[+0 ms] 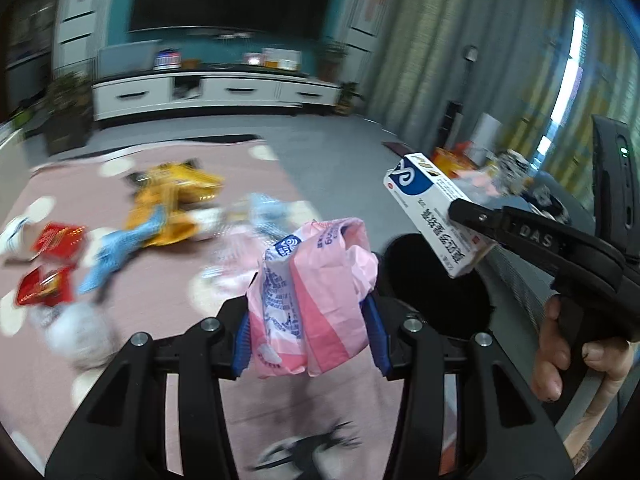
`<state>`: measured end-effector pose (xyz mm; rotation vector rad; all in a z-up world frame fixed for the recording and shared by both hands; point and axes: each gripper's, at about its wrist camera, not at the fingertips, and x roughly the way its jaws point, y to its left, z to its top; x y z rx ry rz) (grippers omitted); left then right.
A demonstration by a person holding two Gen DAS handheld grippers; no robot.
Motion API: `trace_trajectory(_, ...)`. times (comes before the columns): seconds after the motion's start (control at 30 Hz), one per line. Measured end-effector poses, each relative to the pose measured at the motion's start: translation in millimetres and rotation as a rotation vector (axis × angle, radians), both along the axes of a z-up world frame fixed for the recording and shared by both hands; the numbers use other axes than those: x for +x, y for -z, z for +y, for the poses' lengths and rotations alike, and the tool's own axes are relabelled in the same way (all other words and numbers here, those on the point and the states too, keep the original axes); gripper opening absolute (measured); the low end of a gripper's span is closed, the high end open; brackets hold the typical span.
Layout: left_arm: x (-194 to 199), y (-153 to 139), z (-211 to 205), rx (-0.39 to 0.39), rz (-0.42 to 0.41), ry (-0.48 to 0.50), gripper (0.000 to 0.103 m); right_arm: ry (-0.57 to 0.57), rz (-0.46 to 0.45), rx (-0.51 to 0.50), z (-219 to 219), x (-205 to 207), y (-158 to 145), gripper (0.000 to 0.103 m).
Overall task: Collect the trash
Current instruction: 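Carry the ointment box and pink bag over the black bin and release both, then swing both open tools back toward the trash on the rug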
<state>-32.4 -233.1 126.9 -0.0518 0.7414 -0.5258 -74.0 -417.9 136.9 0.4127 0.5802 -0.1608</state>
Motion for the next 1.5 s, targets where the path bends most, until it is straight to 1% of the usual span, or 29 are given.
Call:
trace_trajectory(0.17,-5,5,-59,0.011,-0.005,0.109,0.047,0.13,-0.005,0.105,-59,-19,17,0.02)
trace_trajectory(0.2,-6,8,-74,0.019,0.0,0.14,0.047,0.153,0.0,0.118,-67,-21,20,0.02)
trace_trajectory(0.3,-6,15,-106,0.023,0.013,0.19,0.047,0.251,0.028,0.18,-96,-26,37,0.02)
trace_trajectory(0.37,-2,21,-125,0.004,0.038,0.23,0.047,0.311,0.061,0.228,-115,-29,52,0.02)
trace_trajectory(0.5,8,40,-157,-0.008,0.099,0.293,0.047,0.37,0.075,0.299,-136,-37,70,0.02)
trace_trajectory(0.67,23,69,-182,-0.006,0.189,0.34,0.047,0.417,0.118,0.322,-143,-34,84,0.02)
trace_trajectory(0.83,36,95,-199,-0.035,0.282,0.379,0.047,0.447,0.159,0.312,-148,-32,92,0.02)
trace_trajectory(0.93,41,107,-208,-0.045,0.339,0.39,0.047,0.436,0.163,0.331,-151,-30,96,0.02)
trace_trajectory(1.07,43,113,-217,-0.036,0.339,0.4,0.047,0.424,0.171,0.34,-151,-29,98,0.02)
trace_trajectory(1.17,42,114,-218,-0.029,0.333,0.403,0.052,0.413,0.183,0.325,-147,-26,97,0.02)
trace_trajectory(1.23,41,114,-219,-0.026,0.332,0.401,0.064,0.401,0.197,0.325,-146,-23,98,0.022)
trace_trajectory(1.3,39,111,-215,-0.03,0.327,0.408,0.069,0.387,0.207,0.332,-147,-21,100,0.022)
trace_trajectory(1.33,38,109,-214,-0.03,0.321,0.409,0.076,0.389,0.203,0.34,-148,-22,100,0.023)
trace_trajectory(1.37,37,105,-211,-0.028,0.304,0.404,0.079,0.391,0.201,0.347,-148,-23,99,0.024)
trace_trajectory(1.4,36,102,-210,-0.028,0.293,0.401,0.082,0.392,0.184,0.351,-148,-26,96,0.028)
trace_trajectory(1.43,34,98,-205,-0.026,0.273,0.397,0.084,0.394,0.171,0.35,-147,-27,93,0.036)
trace_trajectory(1.5,34,89,-196,-0.021,0.249,0.385,0.088,0.393,0.144,0.347,-145,-31,88,0.045)
